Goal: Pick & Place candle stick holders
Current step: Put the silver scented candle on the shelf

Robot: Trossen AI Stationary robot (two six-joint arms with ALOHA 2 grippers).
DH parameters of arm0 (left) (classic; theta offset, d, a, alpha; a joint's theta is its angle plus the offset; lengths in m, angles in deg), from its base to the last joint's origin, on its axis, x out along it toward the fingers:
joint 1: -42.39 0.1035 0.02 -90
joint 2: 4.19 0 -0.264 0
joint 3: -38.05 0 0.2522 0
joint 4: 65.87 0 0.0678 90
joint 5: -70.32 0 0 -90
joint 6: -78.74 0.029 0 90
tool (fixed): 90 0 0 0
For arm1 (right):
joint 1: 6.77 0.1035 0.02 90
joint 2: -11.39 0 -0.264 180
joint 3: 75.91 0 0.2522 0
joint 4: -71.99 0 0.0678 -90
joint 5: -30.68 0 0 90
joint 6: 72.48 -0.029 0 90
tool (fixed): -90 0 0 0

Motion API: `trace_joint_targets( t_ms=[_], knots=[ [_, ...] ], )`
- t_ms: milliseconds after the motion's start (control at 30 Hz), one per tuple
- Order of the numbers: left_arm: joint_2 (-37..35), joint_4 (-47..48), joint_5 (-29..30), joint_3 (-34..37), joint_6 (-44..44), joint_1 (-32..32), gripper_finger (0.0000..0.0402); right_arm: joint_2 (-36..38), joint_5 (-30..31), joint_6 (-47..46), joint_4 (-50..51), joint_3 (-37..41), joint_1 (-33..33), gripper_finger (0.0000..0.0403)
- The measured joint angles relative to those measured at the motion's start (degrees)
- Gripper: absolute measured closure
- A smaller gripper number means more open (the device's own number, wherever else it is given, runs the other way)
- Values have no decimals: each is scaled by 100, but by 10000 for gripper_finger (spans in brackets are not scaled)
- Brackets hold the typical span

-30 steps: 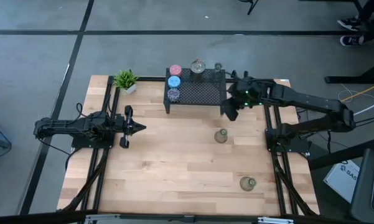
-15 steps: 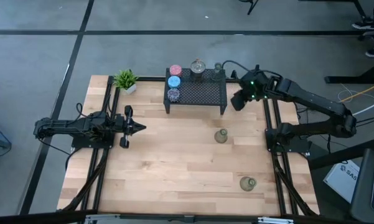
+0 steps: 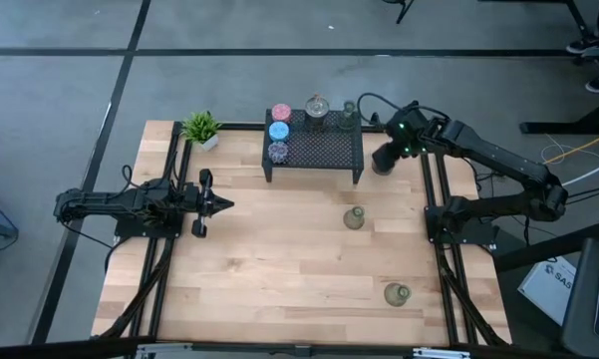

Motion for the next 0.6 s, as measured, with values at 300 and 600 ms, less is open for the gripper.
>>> trace_joint_targets(
  t_ms=[300, 600],
  knots=[
    [0, -2, 0, 0, -2, -1, 393, 0, -20, 322, 562, -2, -202, 171],
    [0, -4, 0, 0, -4, 0, 394, -2, -19, 1672, 1213, -4, -189, 111]
  ],
)
